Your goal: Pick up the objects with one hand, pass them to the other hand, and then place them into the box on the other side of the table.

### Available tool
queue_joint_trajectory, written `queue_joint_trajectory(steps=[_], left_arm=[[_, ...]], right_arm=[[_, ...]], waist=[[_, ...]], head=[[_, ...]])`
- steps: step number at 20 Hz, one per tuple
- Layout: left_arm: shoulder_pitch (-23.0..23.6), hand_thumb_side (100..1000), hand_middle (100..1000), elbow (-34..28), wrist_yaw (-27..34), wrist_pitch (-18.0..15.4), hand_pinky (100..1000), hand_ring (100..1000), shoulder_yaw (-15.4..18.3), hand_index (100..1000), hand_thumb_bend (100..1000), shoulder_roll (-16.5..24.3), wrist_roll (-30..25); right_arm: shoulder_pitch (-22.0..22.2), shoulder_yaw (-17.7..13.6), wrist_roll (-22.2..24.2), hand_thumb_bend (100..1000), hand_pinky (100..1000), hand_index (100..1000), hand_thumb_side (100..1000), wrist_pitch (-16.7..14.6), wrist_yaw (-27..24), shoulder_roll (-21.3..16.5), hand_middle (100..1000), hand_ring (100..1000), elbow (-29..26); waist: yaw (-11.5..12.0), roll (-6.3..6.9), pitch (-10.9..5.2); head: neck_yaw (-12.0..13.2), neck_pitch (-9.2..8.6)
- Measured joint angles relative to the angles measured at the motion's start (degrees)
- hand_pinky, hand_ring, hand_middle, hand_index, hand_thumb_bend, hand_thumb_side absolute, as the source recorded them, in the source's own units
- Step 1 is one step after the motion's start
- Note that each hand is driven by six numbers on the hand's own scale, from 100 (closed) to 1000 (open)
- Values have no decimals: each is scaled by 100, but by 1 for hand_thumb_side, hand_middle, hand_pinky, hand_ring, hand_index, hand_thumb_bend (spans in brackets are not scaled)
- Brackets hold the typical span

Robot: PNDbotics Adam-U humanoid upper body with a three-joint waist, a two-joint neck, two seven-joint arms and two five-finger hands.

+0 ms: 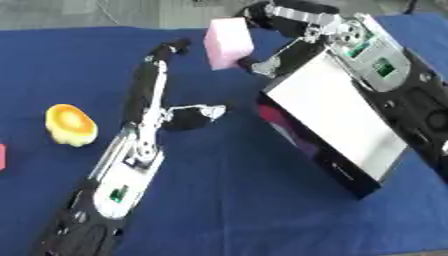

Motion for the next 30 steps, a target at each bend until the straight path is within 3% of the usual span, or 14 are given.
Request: queue_joint_trajectory(steps=[14,30], left_arm=[[392,239,720,-92,321,223,828,888,175,865,746,545,298],[605,268,731,-191,473,381,833,892,299,870,738,890,507]], right_arm=[[481,-211,-394,101,954,675,100,80,-64,-552,562,830,-320],[1175,-519,-711,125,952,682,100,268,332,-820,568,830,-290]], waist=[[-421,-2,-372],[-569,0,-399]], head=[[81,77],[52,95]])
